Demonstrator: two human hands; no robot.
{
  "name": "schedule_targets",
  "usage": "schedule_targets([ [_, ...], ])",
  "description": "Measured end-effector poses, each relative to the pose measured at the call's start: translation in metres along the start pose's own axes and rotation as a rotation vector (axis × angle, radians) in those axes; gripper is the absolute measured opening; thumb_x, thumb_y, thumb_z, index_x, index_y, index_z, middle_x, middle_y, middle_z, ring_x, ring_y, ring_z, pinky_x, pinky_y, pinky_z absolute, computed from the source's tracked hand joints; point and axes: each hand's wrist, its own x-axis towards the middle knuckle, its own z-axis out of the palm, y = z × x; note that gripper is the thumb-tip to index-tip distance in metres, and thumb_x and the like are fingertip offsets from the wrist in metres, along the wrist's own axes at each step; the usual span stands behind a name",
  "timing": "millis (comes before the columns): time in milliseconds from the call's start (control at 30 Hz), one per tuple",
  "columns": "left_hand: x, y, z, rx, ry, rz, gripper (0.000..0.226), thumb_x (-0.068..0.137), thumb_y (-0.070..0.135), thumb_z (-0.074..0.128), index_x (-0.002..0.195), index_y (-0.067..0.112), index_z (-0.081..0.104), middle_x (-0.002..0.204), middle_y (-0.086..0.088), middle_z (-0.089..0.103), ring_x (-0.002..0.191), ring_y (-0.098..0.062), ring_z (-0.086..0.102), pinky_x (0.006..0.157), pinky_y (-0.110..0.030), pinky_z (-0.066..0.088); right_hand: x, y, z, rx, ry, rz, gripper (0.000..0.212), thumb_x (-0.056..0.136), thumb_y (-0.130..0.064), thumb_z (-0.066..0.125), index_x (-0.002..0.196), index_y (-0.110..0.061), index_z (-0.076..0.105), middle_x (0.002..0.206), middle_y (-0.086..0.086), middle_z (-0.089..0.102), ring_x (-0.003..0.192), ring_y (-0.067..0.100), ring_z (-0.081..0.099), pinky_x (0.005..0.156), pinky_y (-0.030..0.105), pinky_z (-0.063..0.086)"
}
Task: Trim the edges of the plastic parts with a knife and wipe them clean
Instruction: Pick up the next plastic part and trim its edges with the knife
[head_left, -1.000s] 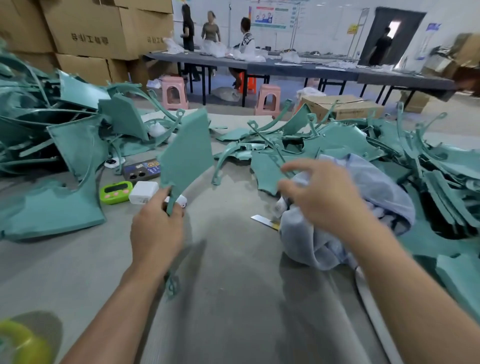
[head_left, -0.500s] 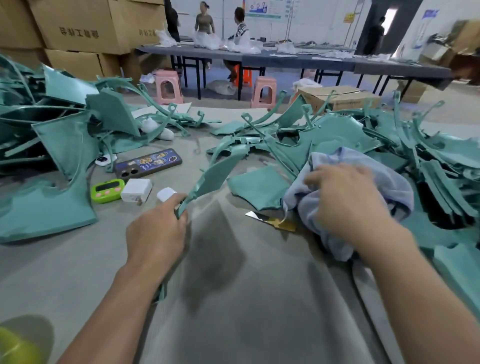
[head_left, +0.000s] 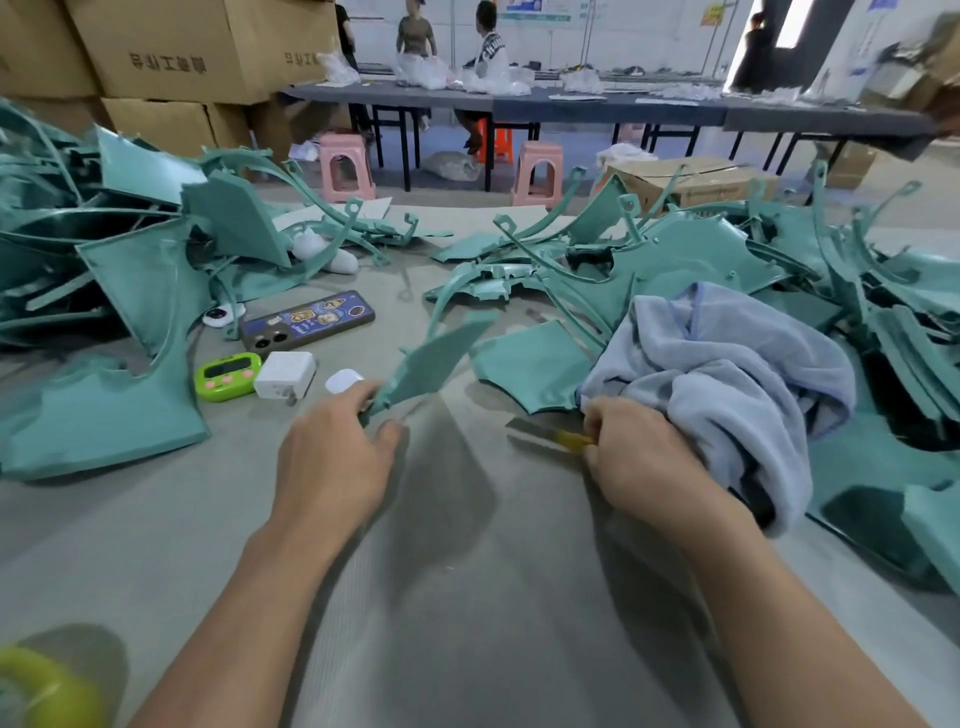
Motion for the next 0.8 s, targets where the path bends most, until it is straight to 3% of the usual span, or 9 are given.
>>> schedule_targets([
  [100,0.0,0.0,0.004,-0.101,-0.016,-0.01,0.015,0.087,0.031,0.066,0.1,0.034,0.061,0.091,0.001,0.071,0.087,-0.032,0.064,0.068,-0.035,0.043,-0.009,0.003,-0.001,0.122,0.077,-0.037,0.023,0.093,-0.024,0.062,0.078,-0.026,0.045,0.074,-0.004,0.059,0.07,0.02,0.053,0.059,0.034,0.039],
  [233,-0.003,0.0,0.006,0.007,-0.026,0.114,0.031,0.093,0.026,0.054,0.118,0.044,0.055,0.092,-0.001,0.07,0.083,-0.034,0.063,0.062,-0.034,0.036,-0.017,-0.004,-0.011,0.752,0.295,0.031,0.022,0.097,-0.02,0.064,0.079,-0.02,0.05,0.068,0.002,0.067,0.053,0.011,0.05,0.053,0.034,0.042],
  [300,-0.006,0.001,0.004,0.025,-0.001,0.161,0.04,0.093,0.022,0.055,0.122,0.049,0.059,0.1,0.006,0.072,0.084,-0.03,0.064,0.062,-0.032,0.037,-0.025,-0.015,-0.015,0.932,0.285,-0.033,0.023,0.096,-0.015,0.067,0.079,-0.021,0.052,0.068,0.002,0.069,0.051,0.007,0.049,0.054,0.03,0.042],
  [467,-0.013,0.006,-0.001,0.067,0.035,0.178,0.038,0.09,0.022,0.064,0.119,0.046,0.069,0.108,0.01,0.075,0.088,-0.028,0.067,0.065,-0.031,0.044,-0.043,-0.04,-0.007,0.885,0.172,-0.158,0.018,0.092,-0.025,0.066,0.082,-0.022,0.052,0.065,-0.001,0.067,0.05,0.01,0.046,0.049,0.031,0.038],
  [600,-0.015,0.008,-0.004,0.062,0.034,0.173,0.038,0.086,0.02,0.068,0.115,0.045,0.072,0.095,0.005,0.077,0.08,-0.031,0.067,0.061,-0.03,0.041,-0.035,-0.039,0.0,0.769,0.239,0.014,0.022,0.09,-0.028,0.067,0.077,-0.02,0.051,0.063,-0.001,0.066,0.054,0.014,0.053,0.054,0.034,0.043],
  [700,-0.015,0.008,-0.004,0.064,0.033,0.184,0.038,0.086,0.02,0.068,0.114,0.046,0.072,0.089,0.004,0.076,0.076,-0.031,0.066,0.059,-0.028,0.037,-0.028,-0.029,-0.001,0.779,0.386,0.162,0.024,0.088,-0.024,0.07,0.071,-0.02,0.052,0.06,-0.003,0.065,0.055,0.014,0.056,0.058,0.034,0.044],
  [800,-0.015,0.007,-0.004,0.046,0.048,0.206,0.035,0.086,0.023,0.066,0.112,0.046,0.071,0.083,0.004,0.075,0.072,-0.032,0.065,0.058,-0.029,0.04,-0.034,-0.031,-0.001,0.896,0.308,0.006,0.021,0.087,-0.026,0.068,0.075,-0.021,0.052,0.06,-0.003,0.066,0.05,0.007,0.051,0.052,0.027,0.04],
])
